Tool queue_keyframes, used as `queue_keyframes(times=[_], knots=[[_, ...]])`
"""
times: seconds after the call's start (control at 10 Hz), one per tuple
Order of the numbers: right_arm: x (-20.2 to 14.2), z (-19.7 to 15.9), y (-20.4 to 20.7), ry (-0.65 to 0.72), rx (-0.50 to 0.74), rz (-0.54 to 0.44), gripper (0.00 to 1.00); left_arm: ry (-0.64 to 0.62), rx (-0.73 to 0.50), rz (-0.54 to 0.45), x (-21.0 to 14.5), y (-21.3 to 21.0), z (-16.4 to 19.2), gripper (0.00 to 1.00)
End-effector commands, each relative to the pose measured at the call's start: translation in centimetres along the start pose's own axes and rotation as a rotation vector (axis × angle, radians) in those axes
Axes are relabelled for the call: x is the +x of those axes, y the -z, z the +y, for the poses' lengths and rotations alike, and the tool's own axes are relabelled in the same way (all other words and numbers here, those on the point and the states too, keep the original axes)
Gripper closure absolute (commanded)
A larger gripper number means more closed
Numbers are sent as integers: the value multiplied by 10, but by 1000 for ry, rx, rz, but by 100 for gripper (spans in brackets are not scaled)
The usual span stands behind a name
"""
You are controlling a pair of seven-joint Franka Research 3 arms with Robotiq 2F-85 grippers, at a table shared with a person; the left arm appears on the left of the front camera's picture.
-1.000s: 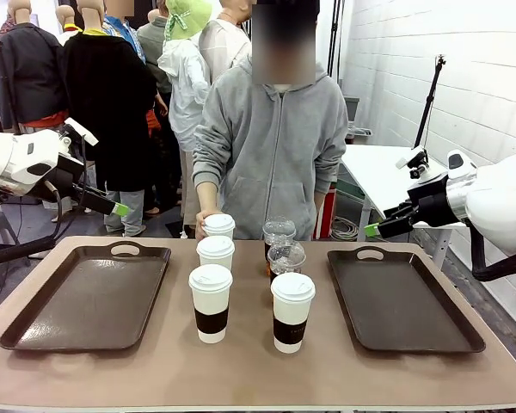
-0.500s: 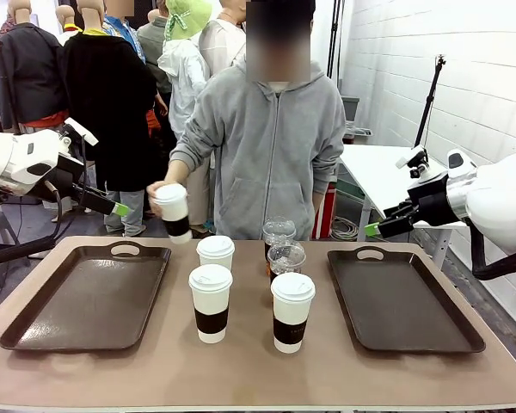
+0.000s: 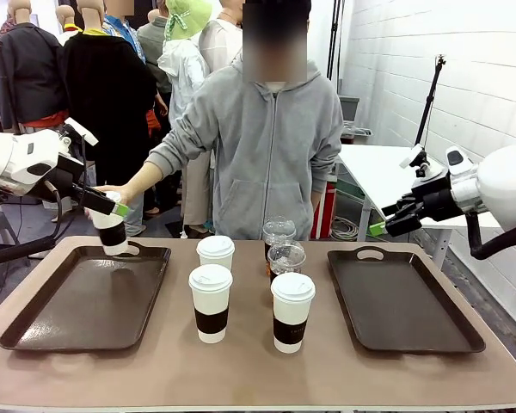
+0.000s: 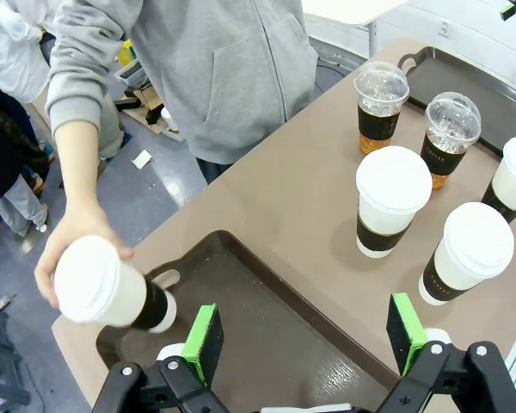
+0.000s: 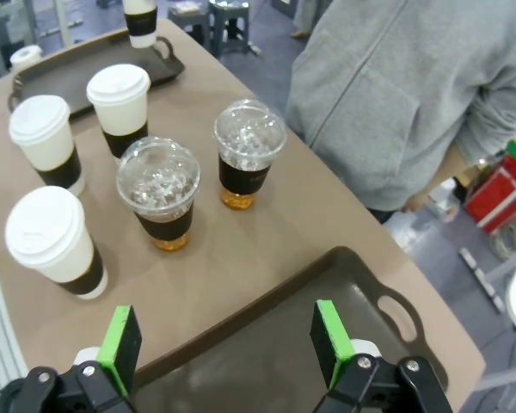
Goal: Distribute the coffee onto the tray.
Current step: Pick up one iced Americano and place it on the right Handle tray.
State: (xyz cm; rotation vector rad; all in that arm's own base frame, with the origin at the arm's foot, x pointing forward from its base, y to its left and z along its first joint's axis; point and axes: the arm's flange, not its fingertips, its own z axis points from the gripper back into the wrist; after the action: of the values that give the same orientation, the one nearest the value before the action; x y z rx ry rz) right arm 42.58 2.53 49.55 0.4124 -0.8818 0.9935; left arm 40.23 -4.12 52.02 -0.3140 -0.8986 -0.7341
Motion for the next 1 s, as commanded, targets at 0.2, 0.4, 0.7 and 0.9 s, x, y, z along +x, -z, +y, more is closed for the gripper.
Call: queue_keyframes(times=[0.2,0.4,0.7,0.9], knots=[[-3,-31,23,-128,99,-10,0,-5,-5,0,-1,1,1,0],[0,-35,27,-107,94,21,0,-5,-5,0,-1,1,1,0],[-4,-21,15,-114,82,-4,0,-5,-5,0,-1,1,1,0],[-4,-21,15,-114,82,-4,0,-5,-5,0,-1,1,1,0]])
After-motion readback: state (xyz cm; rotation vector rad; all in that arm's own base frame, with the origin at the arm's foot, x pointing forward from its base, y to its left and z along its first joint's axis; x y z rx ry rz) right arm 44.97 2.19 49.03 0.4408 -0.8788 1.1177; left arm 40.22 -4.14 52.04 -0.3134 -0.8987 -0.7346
